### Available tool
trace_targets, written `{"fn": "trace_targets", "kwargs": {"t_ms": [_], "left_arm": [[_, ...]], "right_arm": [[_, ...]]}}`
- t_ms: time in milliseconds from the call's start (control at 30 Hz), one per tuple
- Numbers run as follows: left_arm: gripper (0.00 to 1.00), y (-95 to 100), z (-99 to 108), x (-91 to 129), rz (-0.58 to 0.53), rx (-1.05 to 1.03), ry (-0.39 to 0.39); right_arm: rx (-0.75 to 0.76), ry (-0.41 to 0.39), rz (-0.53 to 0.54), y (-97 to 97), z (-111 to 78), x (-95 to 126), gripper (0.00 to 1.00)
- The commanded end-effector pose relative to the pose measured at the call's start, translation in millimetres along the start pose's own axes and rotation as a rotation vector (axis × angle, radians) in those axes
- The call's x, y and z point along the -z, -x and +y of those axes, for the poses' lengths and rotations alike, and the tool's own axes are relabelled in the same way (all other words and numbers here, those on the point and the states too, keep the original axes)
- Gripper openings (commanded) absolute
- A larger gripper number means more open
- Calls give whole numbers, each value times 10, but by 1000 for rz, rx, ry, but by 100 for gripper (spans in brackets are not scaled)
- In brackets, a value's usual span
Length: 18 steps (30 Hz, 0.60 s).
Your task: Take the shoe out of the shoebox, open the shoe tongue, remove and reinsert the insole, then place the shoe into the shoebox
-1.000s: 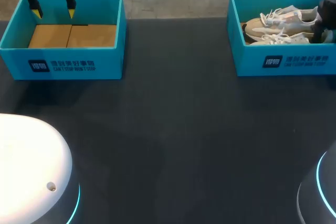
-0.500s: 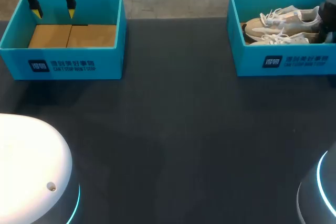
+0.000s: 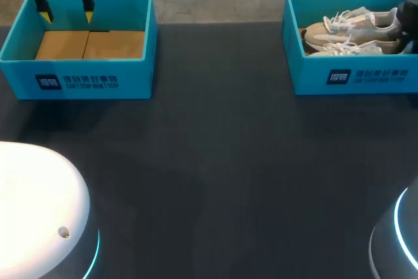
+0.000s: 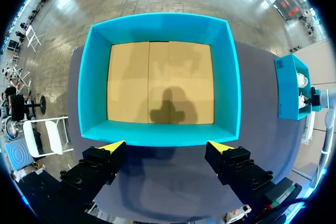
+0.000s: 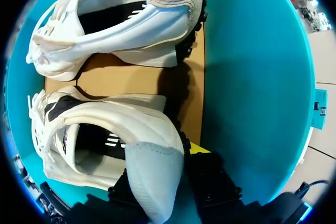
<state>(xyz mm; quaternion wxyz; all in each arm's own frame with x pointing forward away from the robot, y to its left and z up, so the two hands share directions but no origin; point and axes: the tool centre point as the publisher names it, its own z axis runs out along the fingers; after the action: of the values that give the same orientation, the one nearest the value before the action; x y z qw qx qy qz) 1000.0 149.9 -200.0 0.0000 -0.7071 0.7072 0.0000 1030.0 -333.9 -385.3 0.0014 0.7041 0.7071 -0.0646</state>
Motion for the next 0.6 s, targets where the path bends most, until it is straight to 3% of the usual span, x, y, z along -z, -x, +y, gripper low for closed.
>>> {"fn": "trace_targets", "kwargs": {"t_ms": [33,600], "left_arm": [[100,0,0,0,0,0,0],[100,0,0,0,0,0,0]], "right_arm": [[-8,9,-15,-79,19,25,0],[-28,70,-32,-10,15,318,0]]}}
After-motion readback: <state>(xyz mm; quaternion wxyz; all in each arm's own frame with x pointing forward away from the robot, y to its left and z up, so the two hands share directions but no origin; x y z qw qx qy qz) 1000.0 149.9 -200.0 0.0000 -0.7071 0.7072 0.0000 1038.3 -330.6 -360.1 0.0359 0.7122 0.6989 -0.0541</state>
